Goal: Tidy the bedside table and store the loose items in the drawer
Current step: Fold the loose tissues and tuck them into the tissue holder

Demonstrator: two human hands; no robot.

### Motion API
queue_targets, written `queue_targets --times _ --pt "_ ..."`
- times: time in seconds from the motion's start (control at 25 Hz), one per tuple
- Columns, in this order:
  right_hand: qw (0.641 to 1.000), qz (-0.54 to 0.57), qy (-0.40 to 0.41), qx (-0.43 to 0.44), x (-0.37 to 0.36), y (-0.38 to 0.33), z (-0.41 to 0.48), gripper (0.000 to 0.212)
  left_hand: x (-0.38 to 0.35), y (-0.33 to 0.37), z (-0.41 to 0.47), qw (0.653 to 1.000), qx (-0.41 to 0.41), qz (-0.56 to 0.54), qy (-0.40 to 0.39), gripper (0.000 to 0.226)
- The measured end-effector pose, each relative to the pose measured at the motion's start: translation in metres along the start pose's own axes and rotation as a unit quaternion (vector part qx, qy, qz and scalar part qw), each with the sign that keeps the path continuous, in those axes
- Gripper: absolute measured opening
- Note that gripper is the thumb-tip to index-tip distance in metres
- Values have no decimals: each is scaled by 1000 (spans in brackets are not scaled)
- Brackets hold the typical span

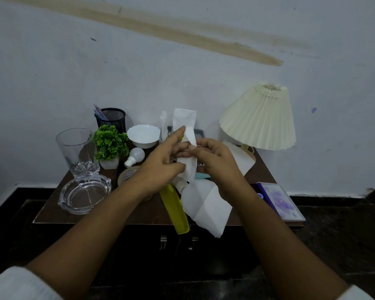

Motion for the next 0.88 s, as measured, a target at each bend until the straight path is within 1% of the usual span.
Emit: queue_targets --times 0.08,0.12,0.2,0.28,0.32,0.4,0.48,0.52,0.56,0.64,0.72,0.8,0.84,0.88 --pt "1000 9 23 7 3 1 -1 21 -1 3 2 999 -7 -15 31 84" --pt "999 8 42 8 6 2 1 24 0 6 2 998 -17 -8 59 77" --pt "998 10 70 -1 9 1 2 25 4 7 4 993 -43 30 110 53" --pt "997 18 68 -11 10 0 2 19 6 6 3 993 -29 15 115 30" --pt "998 18 63 -10 8 0 3 17 6 6 1 995 -5 -10 104 26" --pt "998 2 67 2 5 0 2 21 4 7 -1 996 24 -31 82 29" --pt "994 -41 91 36 6 -2 1 33 5 9 -1 996 29 -27 80 39" --pt "991 -74 97 50 8 -3 1 34 7 9 0 996 31 -23 81 43" --pt "990 -100 86 54 10 -4 1 31 9 9 1 996 35 -19 81 46" --pt "994 -108 5 29 14 -5 0 21 13 9 1 996 46 -14 70 50" --pt "991 -120 -64 4 15 -4 -2 23 15 12 -1 997 53 -5 51 55" --pt "987 -139 -83 -3 17 -3 -1 31 16 11 -1 998 54 1 41 59" --pt "987 -145 -73 -2 18 -3 1 34 17 10 -1 998 54 0 44 60" --pt "987 -156 -47 7 20 -2 4 37 17 8 0 997 51 0 52 61"
Point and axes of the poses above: each hand's wrist, its own z-axis towards the middle knuckle, its own x-axis out of the back of the hand, y = z × x, the point moved 1 cm from there along z, towards the middle knuckle, and after that the axes turned 14 degrees about -x, right-handed, at the moved point
